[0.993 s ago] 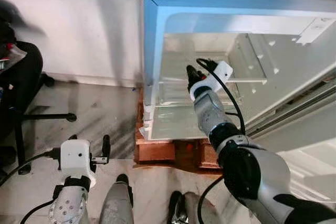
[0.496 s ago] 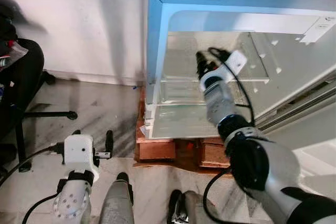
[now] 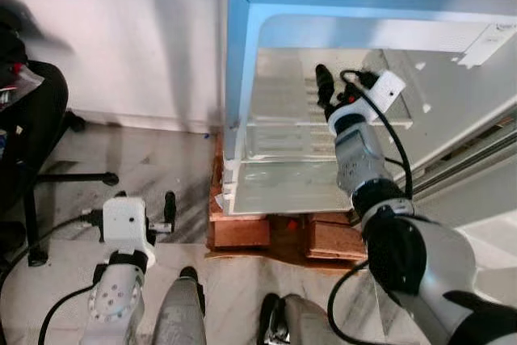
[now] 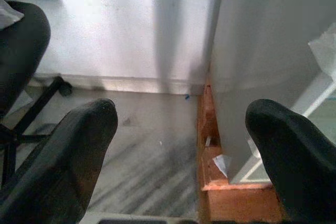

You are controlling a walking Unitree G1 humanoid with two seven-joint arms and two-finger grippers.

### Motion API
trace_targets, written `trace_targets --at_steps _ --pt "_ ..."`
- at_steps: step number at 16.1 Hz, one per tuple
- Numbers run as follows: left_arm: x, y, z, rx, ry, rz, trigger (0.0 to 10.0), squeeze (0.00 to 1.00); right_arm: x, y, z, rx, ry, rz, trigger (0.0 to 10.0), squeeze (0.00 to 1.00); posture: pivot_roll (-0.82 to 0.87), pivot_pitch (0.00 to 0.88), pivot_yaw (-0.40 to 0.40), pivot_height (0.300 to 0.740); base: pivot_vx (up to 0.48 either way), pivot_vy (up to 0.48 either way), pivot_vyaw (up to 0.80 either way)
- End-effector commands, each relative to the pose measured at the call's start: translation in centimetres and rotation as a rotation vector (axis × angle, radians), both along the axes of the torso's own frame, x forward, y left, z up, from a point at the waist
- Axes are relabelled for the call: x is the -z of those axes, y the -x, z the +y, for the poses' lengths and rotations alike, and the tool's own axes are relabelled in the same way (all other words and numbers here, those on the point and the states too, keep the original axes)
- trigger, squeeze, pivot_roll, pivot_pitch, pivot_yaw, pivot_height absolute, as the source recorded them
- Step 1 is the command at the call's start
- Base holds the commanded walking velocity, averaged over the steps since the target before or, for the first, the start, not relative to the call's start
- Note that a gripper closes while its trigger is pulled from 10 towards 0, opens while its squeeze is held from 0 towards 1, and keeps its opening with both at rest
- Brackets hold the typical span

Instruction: Restocking fridge

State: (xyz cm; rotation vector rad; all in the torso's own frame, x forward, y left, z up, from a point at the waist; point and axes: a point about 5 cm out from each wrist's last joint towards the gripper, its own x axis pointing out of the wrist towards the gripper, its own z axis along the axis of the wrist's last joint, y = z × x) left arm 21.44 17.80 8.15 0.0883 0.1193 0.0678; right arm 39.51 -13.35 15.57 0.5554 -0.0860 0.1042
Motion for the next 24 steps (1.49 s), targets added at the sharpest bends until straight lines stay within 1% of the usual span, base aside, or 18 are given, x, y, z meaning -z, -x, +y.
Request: trace_targets --at_steps 1,2,3,4,6,7,8,9,10,11,13,14,16,19,22,23,24 --pt "0.6 0.3 0.0 0.0 0.003 0.024 10.0 0.0 0.3 0.3 0.0 -0.025 0.026 -0.027 10.0 1.0 0.3 0.203 -0.111 0.74 0.0 0.0 0.0" --pt "0.6 0.0 0.0 0.003 0.002 0.016 10.0 0.0 0.6 0.7 0.0 -0.058 0.082 -0.065 10.0 1.0 0.3 0.194 -0.107 0.74 0.0 0.0 0.0" --pt "0.5 -0.2 0.1 0.005 0.001 0.012 10.0 0.0 0.8 0.9 -0.1 -0.063 0.111 -0.08 10.0 1.0 0.3 0.183 -0.103 0.74 0.0 0.0 0.0" --pt "0.5 -0.3 0.1 0.006 0.0 0.01 10.0 0.0 1.1 1.4 -0.8 -0.048 0.157 -0.1 10.0 1.0 0.29 0.178 -0.101 0.74 0.0 0.0 0.0" --pt "0.6 -0.5 0.2 0.009 0.0 0.004 10.0 0.0 1.8 2.3 -1.5 -0.045 0.222 -0.125 10.0 1.0 0.28 0.163 -0.101 0.74 0.0 0.0 0.0" --pt "0.7 -0.6 0.2 0.016 -0.004 0.003 10.0 0.0 2.5 3.1 -2.0 -0.045 0.266 -0.134 10.0 1.0 0.28 0.153 -0.1 0.74 0.0 0.0 0.0" --pt "0.7 -0.6 0.2 0.019 -0.006 0.003 10.0 0.0 3.2 4.0 -2.3 -0.05 0.307 -0.133 10.0 0.6 0.27 0.149 -0.099 0.74 0.0 0.0 0.0" --pt "0.7 -0.6 0.1 0.021 -0.006 0.002 10.0 0.0 4.7 5.0 -2.3 -0.069 0.332 -0.091 10.0 0.0 0.27 0.151 -0.098 0.74 0.0 0.0 0.0" --pt "0.7 -0.6 0.0 0.023 -0.007 0.003 10.0 0.0 6.5 6.2 -1.8 -0.122 0.343 -0.029 10.0 0.0 0.27 0.154 -0.098 0.74 0.0 0.0 0.0" --pt "0.8 -0.6 0.0 0.026 -0.007 0.004 10.0 0.0 8.4 7.0 -1.4 -0.17 0.358 0.059 10.0 0.0 0.26 0.156 -0.097 0.74 0.0 0.0 0.0" --pt "0.9 -0.5 -0.1 0.033 -0.006 0.008 10.0 0.0 9.8 7.7 -0.3 -0.269 0.38 0.124 10.0 0.0 0.26 0.161 -0.095 0.74 0.0 0.0 0.0" --pt "1.0 -0.4 -0.3 0.041 -0.005 0.011 10.0 0.0 10.5 7.8 0.4 -0.326 0.406 0.161 10.0 0.0 0.27 0.166 -0.096 0.74 0.0 0.0 0.0" --pt "0.9 -0.4 -0.4 0.044 -0.005 0.009 10.0 0.0 10.3 7.6 1.1 -0.38 0.416 0.17 10.0 0.0 0.28 0.17 -0.098 0.74 0.0 0.0 0.0" --pt "0.8 -0.2 0.0 0.042 -0.03 0.01 10.0 0.0 9.8 7.5 1.2 -0.371 0.379 0.133 10.0 0.0 0.29 0.166 -0.099 0.74 0.0 0.0 0.0" --pt "0.8 -0.5 0.0 0.049 -0.034 0.007 10.0 0.0 10.8 9.0 2.1 -0.402 0.368 0.139 10.0 0.0 0.28 0.163 -0.089 0.74 0.0 0.0 0.0" --pt "0.8 -0.7 -0.3 0.055 -0.031 0.007 10.0 0.0 11.1 9.3 3.0 -0.442 0.37 0.136 10.0 0.0 0.27 0.165 -0.084 0.74 0.0 0.0 0.0" --pt "0.8 -0.7 -0.4 0.06 -0.028 0.008 10.0 0.0 11.1 9.2 3.6 -0.461 0.369 0.133 10.0 0.0 0.27 0.166 -0.083 0.74 0.0 0.0 0.0"
